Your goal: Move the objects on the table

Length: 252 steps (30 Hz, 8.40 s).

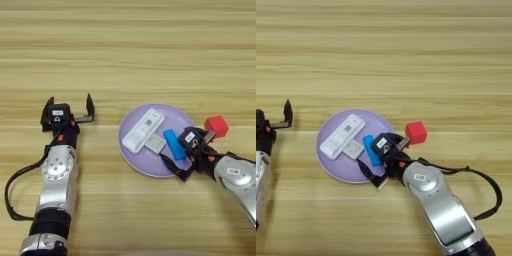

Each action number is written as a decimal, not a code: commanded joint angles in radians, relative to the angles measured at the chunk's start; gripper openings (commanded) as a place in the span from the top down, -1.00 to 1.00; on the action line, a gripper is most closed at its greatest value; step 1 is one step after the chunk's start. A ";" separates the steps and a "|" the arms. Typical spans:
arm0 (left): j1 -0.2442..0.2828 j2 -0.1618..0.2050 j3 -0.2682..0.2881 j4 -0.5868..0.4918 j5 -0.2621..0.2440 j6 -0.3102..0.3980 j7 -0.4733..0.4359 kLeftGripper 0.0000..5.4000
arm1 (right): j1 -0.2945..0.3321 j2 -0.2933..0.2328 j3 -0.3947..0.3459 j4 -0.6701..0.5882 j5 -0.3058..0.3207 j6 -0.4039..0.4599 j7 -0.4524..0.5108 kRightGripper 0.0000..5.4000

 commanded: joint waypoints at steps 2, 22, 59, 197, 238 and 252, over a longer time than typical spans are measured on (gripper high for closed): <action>0.006 -0.002 -0.004 -0.014 0.006 0.012 0.005 -0.99 | 0.007 -0.020 0.012 0.028 -0.021 0.021 0.008 -1.00; 0.010 -0.017 -0.015 -0.025 0.015 0.017 0.022 -0.99 | -0.035 -0.060 0.015 0.013 -0.001 0.174 0.063 -1.00; 0.039 -0.050 -0.043 -0.079 0.034 0.041 0.060 -0.99 | -0.137 -0.109 0.038 0.150 0.083 0.264 0.144 -1.00; 0.035 -0.012 -0.025 -0.029 0.038 0.018 0.051 -1.00 | 0.051 0.035 -0.601 0.171 0.257 -0.058 -0.158 -0.16; 0.018 -0.015 -0.032 -0.003 0.044 0.011 0.057 -1.00 | 0.033 0.002 -0.383 -0.019 0.197 -0.183 -0.078 -0.98; 0.017 -0.019 -0.038 -0.004 0.048 0.011 0.065 -1.00 | 0.022 0.030 -0.238 0.004 0.155 -0.230 -0.035 -0.98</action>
